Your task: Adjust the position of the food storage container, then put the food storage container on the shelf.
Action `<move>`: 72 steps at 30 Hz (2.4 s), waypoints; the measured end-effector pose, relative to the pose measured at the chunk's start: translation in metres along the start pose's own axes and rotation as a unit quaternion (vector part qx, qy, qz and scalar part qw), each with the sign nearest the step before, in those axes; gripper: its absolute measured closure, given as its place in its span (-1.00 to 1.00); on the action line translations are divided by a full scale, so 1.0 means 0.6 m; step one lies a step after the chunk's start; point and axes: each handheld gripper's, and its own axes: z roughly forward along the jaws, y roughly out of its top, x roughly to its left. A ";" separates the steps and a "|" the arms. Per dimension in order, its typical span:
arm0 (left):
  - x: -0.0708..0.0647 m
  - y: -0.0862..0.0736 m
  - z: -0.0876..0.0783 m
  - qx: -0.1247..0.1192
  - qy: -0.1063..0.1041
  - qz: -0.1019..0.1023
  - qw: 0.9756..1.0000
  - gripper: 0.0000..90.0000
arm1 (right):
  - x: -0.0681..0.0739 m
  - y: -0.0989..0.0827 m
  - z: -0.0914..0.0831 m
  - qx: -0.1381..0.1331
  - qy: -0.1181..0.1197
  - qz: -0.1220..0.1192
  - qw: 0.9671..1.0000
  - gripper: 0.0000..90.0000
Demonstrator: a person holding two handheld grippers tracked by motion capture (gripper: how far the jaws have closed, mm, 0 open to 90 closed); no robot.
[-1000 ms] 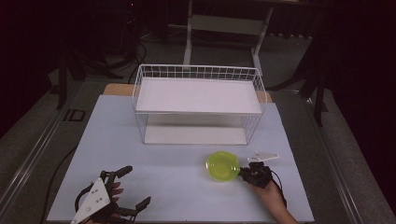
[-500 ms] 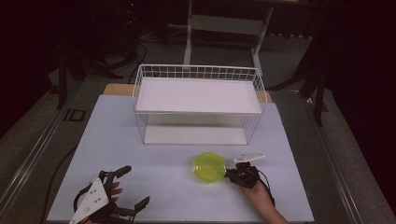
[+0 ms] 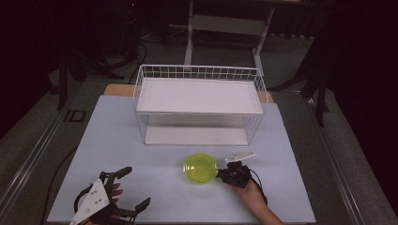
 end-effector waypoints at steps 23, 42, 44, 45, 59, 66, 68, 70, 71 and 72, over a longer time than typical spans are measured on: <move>-0.003 -0.003 0.010 0.011 -0.011 -0.003 1.000 -0.98 | -0.009 0.010 -0.113 -0.062 -0.041 -0.020 0.997 0.33; -0.011 0.043 0.050 0.018 -0.056 0.011 0.998 -0.98 | 0.073 0.028 -0.195 -0.172 -0.064 -0.097 0.978 -0.68; -0.010 0.052 0.056 0.017 -0.061 0.010 0.998 -0.98 | 0.083 0.031 -0.200 -0.183 -0.084 -0.112 0.973 -0.68; -0.010 0.052 0.056 0.017 -0.061 0.010 0.998 -0.98 | 0.087 0.033 -0.202 -0.186 -0.089 -0.116 0.972 -0.68; 0.011 0.095 0.110 0.041 -0.073 -0.052 0.995 -0.98 | 0.105 0.060 -0.202 -0.203 -0.083 -0.131 0.967 -0.55; 0.026 0.092 0.141 0.059 -0.085 -0.078 0.992 -0.98 | 0.099 0.069 -0.188 -0.207 -0.091 -0.143 0.964 -0.67; 0.028 0.090 0.151 0.064 -0.086 -0.073 0.992 -0.98 | 0.094 0.074 -0.184 -0.206 -0.096 -0.144 0.963 -0.68; 0.028 0.088 0.159 0.068 -0.082 -0.066 0.992 -0.98 | 0.088 0.078 -0.178 -0.197 -0.083 -0.126 0.969 -0.69; 0.028 0.088 0.159 0.068 -0.082 -0.066 0.992 -0.98 | 0.088 0.078 -0.178 -0.197 -0.083 -0.126 0.969 -0.69; 0.024 0.087 0.162 0.056 -0.054 -0.050 0.996 -0.98 | 0.086 0.079 -0.175 -0.189 -0.095 -0.119 0.970 -0.70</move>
